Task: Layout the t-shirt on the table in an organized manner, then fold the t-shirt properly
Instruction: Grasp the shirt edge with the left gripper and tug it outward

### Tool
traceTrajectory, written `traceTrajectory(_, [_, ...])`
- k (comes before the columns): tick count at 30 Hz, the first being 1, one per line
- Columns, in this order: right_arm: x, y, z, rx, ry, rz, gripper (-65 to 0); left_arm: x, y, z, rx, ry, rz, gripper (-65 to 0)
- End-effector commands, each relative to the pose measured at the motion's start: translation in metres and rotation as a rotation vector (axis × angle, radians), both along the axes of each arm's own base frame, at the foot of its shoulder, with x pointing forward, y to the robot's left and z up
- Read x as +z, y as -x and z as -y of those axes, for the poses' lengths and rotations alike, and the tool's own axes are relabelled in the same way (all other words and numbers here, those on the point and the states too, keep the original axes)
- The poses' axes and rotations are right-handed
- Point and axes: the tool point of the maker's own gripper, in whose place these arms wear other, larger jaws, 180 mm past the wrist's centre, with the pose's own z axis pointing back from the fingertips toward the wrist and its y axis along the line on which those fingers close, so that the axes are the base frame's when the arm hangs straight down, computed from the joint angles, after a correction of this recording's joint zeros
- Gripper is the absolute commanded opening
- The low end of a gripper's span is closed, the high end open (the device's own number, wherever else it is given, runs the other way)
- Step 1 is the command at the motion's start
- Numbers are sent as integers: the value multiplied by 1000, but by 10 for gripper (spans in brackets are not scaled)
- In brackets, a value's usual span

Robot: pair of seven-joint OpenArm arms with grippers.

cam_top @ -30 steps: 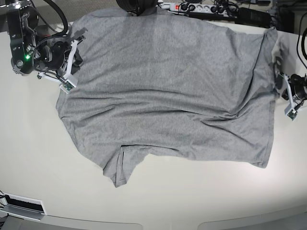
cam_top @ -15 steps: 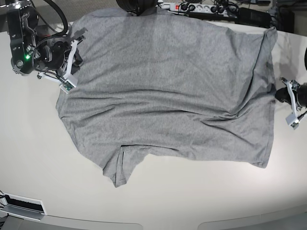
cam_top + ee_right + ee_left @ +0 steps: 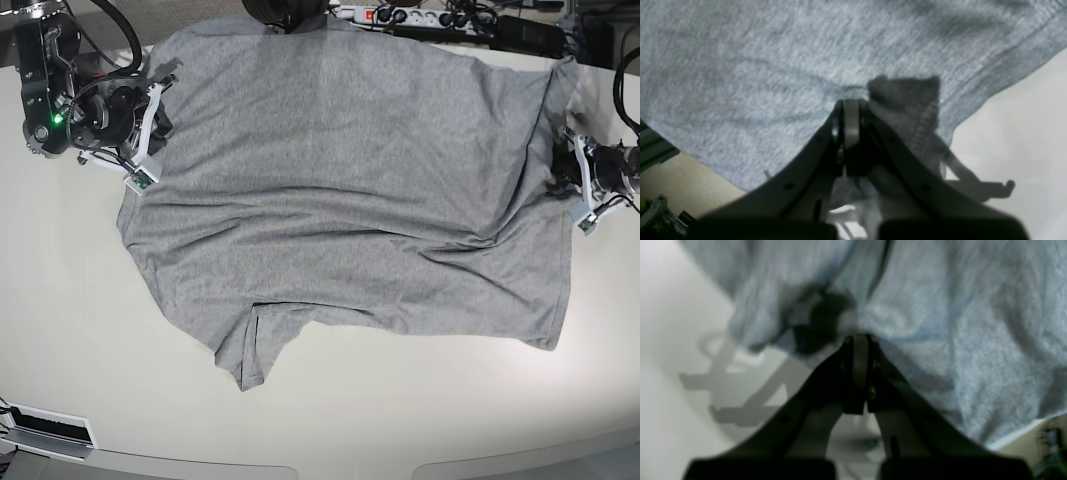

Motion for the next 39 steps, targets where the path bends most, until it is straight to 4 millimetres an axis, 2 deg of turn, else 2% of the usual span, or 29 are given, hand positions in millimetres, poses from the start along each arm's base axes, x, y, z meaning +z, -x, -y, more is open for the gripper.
traceTrajectory(1, [4, -3, 7, 2, 24, 7, -650, 13, -11, -14, -16, -38, 40, -650])
traceTrajectory(4, [4, -3, 8, 3, 24, 7, -650, 14, -16, -17, -58, -62, 84, -650])
traceTrajectory(11, [4, -3, 8, 3, 25, 6, -650, 18, -35, -38, -28, -185, 187, -650])
traceTrajectory(19, [3, -1, 8, 4, 30, -3, -650, 34, -62, -65, 27, -320, 307, -650])
traceTrajectory(21, [4, -4, 7, 3, 23, 4, -650, 40, -62, -59, 39, -261, 267, -650])
traceTrajectory(25, [5, -3, 2, 3, -7, 4, -650, 61, -56, -17, -15, -14, 169, -650])
traceTrajectory(28, [6, -3, 1, 5, -16, 3, -650, 68, -51, -1, 1, 45, 116, -650])
traceTrajectory(32, [6, -3, 0, 4, -20, 4, -650, 60, -38, 7, -19, 25, 33, -650])
traceTrajectory(36, [6, -3, 0, 3, -20, 4, -650, 54, -29, 7, -19, 26, 8, -650])
traceTrajectory(39, [6, -3, 0, 3, -20, 3, -650, 45, -15, 7, -18, 26, -27, -650])
